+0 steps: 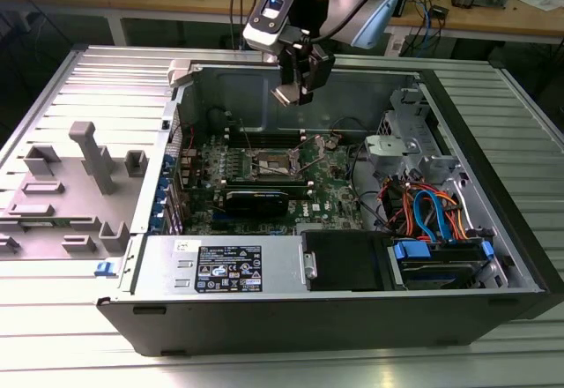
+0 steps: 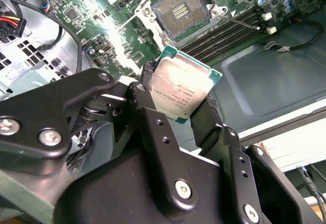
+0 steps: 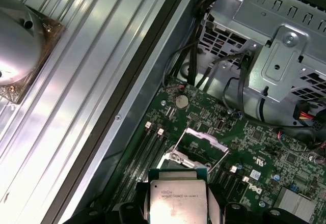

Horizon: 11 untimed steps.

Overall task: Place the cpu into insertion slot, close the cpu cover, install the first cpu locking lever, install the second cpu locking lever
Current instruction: 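Place the cpu into insertion slot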

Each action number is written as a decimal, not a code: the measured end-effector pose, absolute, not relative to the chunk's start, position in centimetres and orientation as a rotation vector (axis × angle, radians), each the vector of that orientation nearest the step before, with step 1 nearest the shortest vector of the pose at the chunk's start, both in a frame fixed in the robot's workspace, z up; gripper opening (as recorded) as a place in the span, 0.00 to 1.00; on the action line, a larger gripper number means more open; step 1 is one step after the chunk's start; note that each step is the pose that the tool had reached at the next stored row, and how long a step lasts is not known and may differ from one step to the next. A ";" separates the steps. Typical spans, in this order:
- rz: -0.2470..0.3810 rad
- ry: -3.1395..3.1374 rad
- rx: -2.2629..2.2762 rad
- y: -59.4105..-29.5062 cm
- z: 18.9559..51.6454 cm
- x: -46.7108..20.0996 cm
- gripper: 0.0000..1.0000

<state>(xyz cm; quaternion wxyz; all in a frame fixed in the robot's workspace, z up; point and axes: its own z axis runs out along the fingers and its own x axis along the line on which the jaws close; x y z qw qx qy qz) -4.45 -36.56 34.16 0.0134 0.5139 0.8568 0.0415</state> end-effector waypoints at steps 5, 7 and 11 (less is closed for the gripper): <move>0.129 2.669 1.601 -36.6 34.2 -4.5 0.54; 0.129 2.669 1.601 -36.6 34.2 -4.6 0.54; 0.129 2.669 1.601 -36.6 34.2 -4.6 0.54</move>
